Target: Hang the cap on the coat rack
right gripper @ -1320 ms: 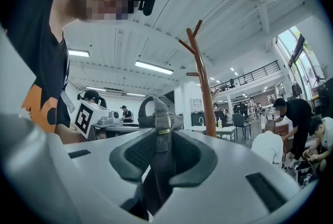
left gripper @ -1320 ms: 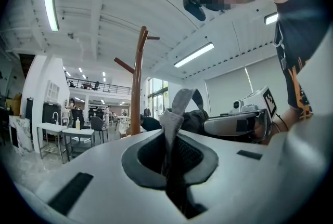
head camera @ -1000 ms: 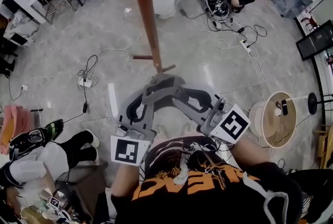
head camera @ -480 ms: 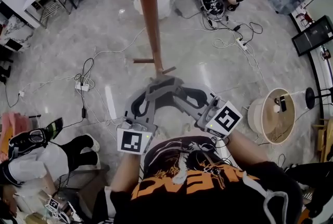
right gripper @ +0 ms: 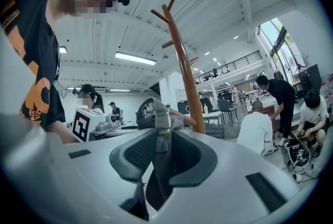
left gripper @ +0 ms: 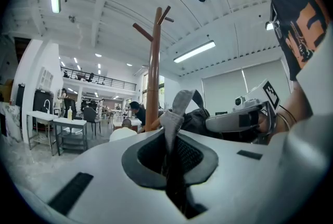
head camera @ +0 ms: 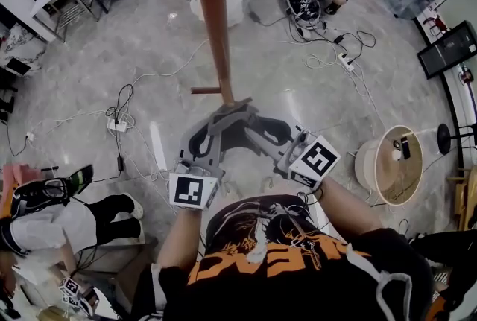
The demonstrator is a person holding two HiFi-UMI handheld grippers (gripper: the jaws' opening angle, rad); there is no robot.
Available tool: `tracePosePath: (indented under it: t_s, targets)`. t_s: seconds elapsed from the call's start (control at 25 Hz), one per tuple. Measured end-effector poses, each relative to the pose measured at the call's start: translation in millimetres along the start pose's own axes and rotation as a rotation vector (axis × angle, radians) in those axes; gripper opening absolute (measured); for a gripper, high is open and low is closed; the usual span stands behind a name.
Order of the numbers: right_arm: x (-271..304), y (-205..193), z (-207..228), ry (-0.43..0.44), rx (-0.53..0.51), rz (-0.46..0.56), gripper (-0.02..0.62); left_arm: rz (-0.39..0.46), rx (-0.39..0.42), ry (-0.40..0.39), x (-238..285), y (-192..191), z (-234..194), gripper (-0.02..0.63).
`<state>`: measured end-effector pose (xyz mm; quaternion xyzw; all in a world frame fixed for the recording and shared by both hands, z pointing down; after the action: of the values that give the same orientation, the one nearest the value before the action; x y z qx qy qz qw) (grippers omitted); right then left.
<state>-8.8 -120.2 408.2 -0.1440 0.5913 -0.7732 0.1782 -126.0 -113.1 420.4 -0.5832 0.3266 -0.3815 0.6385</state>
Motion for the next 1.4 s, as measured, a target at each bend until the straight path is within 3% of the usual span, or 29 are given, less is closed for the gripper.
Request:
tracePosePath:
  t_s: [0.72,1.16,1.4]
  targets:
    - [23.4,-19.6,46.8,-0.065,0.107,-0.005,0.098,-0.028,-0.078,0.059,41.6,-28.2,-19.4,0.032]
    - [30.2,-36.7,61.7,-0.224,-0.059,0.019,0.098,0.016,-0.056,0.148,54.2,-49.8,-20.4,0.032]
    - [31.2,-44.3,66.0,-0.242,-0.137,0.042,0.098,0.04,-0.022,0.168,56.5,-55.3,-20.4,0.032]
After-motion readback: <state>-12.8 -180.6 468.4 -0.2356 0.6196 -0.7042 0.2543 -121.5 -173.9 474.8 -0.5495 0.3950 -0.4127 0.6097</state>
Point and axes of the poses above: the fingertips, and each gripper's own axes: x forward along the fingers, z to its right, y out of its top, the point moved 4 cm from there along -x, backward along the fingers, and after that the axes turned 7 degrees about x, right-handed, at the moved point
